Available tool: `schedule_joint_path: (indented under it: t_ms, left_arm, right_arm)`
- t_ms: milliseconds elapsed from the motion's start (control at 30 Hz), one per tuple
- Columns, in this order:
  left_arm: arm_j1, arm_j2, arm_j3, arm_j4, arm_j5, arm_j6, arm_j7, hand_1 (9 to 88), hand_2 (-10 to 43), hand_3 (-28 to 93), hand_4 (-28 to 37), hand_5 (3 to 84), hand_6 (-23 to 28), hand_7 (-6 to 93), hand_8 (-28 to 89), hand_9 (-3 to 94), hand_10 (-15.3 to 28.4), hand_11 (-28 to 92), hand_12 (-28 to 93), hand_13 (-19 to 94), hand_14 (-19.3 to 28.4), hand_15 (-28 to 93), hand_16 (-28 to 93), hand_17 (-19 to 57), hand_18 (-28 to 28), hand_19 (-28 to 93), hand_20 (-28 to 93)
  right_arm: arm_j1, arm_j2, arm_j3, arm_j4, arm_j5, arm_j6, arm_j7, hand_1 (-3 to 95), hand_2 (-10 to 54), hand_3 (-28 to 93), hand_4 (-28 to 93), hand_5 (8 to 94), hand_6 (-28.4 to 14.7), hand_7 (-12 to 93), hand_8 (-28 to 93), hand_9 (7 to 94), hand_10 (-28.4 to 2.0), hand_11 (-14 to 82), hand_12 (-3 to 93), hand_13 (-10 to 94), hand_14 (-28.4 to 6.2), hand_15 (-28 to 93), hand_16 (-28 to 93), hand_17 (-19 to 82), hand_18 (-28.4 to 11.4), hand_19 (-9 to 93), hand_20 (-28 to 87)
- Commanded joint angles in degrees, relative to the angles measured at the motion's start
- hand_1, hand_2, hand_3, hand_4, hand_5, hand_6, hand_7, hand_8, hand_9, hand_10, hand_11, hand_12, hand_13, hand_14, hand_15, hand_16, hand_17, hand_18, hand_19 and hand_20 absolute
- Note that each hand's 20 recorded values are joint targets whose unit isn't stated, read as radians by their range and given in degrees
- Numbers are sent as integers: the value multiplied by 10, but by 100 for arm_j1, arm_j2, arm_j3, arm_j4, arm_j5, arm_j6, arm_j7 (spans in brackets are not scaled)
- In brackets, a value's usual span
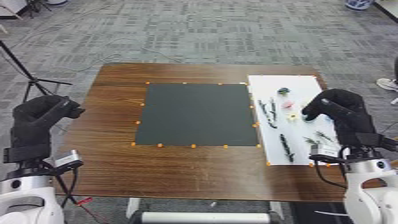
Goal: Arrange flowers
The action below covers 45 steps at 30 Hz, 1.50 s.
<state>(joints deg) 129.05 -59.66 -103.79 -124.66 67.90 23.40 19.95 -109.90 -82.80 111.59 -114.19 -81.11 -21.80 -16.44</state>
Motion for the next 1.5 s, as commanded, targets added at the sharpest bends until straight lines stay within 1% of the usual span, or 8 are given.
schedule_joint_path:
  t_ms: [33, 333, 467, 733, 867, 967, 1200, 1500]
  left_arm:
    - [23, -33, -23, -21, 24, -53, -87, 441, -67, 547, -114, 622, 10, 395, 194, 676, 122, 440, 289, 560, 184, 377, 57, 162, 129, 140, 290]
    - [31, -36, -48, -22, 42, -120, -108, 436, -68, 553, -113, 626, 10, 392, 195, 677, 121, 436, 287, 559, 184, 377, 58, 159, 129, 136, 287]
    - [79, -62, -81, -50, 55, -121, -125, 435, -67, 554, -111, 628, 11, 391, 196, 676, 121, 435, 286, 555, 183, 378, 58, 156, 128, 137, 287]
    - [127, -63, -144, -97, 83, -150, -203, 442, -67, 553, -107, 627, 13, 395, 202, 673, 120, 435, 285, 554, 183, 382, 60, 153, 128, 138, 286]
    - [180, -64, -213, -149, 96, -143, -235, 446, -66, 551, -106, 626, 14, 396, 204, 673, 119, 435, 285, 553, 183, 387, 61, 152, 129, 138, 286]
    - [204, -45, -245, -172, 103, -169, -272, 446, -65, 550, -104, 627, 15, 396, 203, 672, 120, 435, 285, 553, 183, 389, 61, 151, 129, 139, 286]
    - [206, 29, -243, -198, 115, -217, -300, 447, -65, 549, -101, 627, 15, 396, 203, 671, 119, 435, 285, 554, 182, 397, 62, 151, 129, 138, 284]
    - [125, 111, -251, -169, 122, -321, -329, 449, -65, 548, -101, 627, 17, 396, 205, 670, 119, 435, 285, 556, 183, 408, 61, 150, 129, 139, 284]
  right_arm:
    - [-73, -69, 53, -39, -62, -150, 48, 362, -51, 689, -134, 633, 13, 458, 237, 727, -140, 346, 361, 641, -145, 483, 368, 322, -203, 527, 416]
    - [-122, -84, 95, -160, -180, -136, 240, 358, -50, 691, -135, 640, 13, 459, 234, 730, -140, 348, 355, 643, -149, 485, 367, 312, -206, 523, 427]
    - [-400, -47, -194, -554, -767, 1050, 782, 366, -89, 688, -131, 613, 8, 435, 224, 720, -141, 352, 357, 653, -141, 499, 366, 302, -227, 600, 479]
    - [-625, 185, -427, -984, -2410, 1824, 1782, 406, -95, 649, -143, 564, 3, 465, 223, 677, -147, 449, 405, 668, -134, 714, 432, 350, -254, 821, 576]
    - [-736, 339, -497, -1228, -3624, 1707, 2110, 382, -95, 651, -142, 565, -13, 458, 183, 675, -146, 471, 409, 685, -130, 726, 439, 412, -239, 909, 579]
    - [-754, 530, -536, -1401, -4211, 1273, 2447, 332, -95, 668, -146, 587, -33, 454, -86, 691, -144, 438, 388, 714, -118, 706, 436, 473, -221, 931, 582]
    - [-475, 1181, -813, -1654, -5233, -503, 3035, 300, -95, 605, -128, 666, -53, 294, -54, 754, -140, 380, 363, 775, -94, 684, 437, 551, -196, 932, 627]
    - [-427, 1701, -1394, -1437, -5975, -512, 3441, 306, -95, 592, -120, 700, -48, 313, -35, 799, -135, 414, 375, 832, -66, 661, 431, 604, -174, 932, 636]
